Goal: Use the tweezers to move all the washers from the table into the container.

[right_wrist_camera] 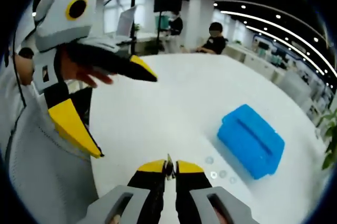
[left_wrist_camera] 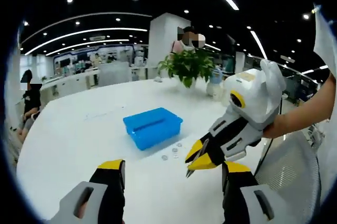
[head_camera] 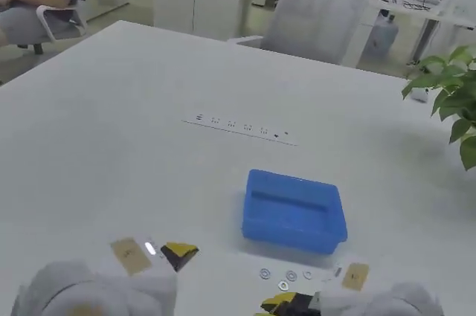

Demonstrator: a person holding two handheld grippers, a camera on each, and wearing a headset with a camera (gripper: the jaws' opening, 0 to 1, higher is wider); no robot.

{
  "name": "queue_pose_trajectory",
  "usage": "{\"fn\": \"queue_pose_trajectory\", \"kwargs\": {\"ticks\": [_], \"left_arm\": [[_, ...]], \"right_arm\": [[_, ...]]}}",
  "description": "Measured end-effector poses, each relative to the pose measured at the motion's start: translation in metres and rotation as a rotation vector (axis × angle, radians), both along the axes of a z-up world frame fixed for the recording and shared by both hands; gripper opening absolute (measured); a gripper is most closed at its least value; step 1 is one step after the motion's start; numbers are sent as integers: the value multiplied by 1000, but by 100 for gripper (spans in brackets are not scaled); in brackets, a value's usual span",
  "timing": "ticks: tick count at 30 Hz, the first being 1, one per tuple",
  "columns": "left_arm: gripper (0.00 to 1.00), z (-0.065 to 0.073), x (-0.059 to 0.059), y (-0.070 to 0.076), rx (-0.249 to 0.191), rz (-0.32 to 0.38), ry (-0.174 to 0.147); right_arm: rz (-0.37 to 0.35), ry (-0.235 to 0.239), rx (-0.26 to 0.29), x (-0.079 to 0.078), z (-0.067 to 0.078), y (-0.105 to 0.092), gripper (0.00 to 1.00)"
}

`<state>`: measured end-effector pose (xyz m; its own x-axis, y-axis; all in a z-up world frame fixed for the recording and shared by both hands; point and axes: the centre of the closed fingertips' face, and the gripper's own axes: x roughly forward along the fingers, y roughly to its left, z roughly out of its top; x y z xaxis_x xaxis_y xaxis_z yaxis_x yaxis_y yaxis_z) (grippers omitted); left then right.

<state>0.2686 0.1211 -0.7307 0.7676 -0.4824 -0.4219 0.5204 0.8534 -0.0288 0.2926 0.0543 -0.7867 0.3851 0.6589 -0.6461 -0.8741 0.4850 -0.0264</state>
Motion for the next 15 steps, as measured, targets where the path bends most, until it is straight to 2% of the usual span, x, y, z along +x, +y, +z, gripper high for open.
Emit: {"fn": "queue_pose_trajectory", "kwargs": {"ticks": [1, 3, 4, 5, 8, 9, 10, 11, 12, 14, 15], "left_arm": [[84, 1, -1, 11, 20, 44, -22], [88, -2, -5, 22, 47, 75, -18], [88, -6, -8, 26, 56, 84, 3], [88, -13, -11, 35, 73, 127, 30], [90, -24, -19, 44, 74, 182, 60], [91, -30, -22, 47, 90, 207, 85], [90, -37, -26, 52, 133, 224, 116], [91, -40, -28, 52, 160, 216, 123], [92, -39, -29, 51, 166, 213, 103], [94, -34, -27, 54, 152, 231, 72], [94, -34, -25, 54, 149, 232, 66]], "right_arm": [[-22, 3, 13, 8, 3, -3, 3], [-64, 13, 44, 20, 8, -6, 3], [-80, 23, 59, 26, 9, -7, 3], [-94, 36, 72, 33, 9, -9, 3], [-111, 36, 78, 47, 7, -12, 3], [-114, 36, 81, 50, 7, -12, 3], [-118, 38, 85, 54, 6, -12, 3], [-119, 39, 85, 57, 5, -11, 3], [-118, 42, 81, 60, 3, -10, 3], [-115, 40, 68, 64, -2, -8, 4], [-112, 42, 63, 65, -3, -7, 4]]}}
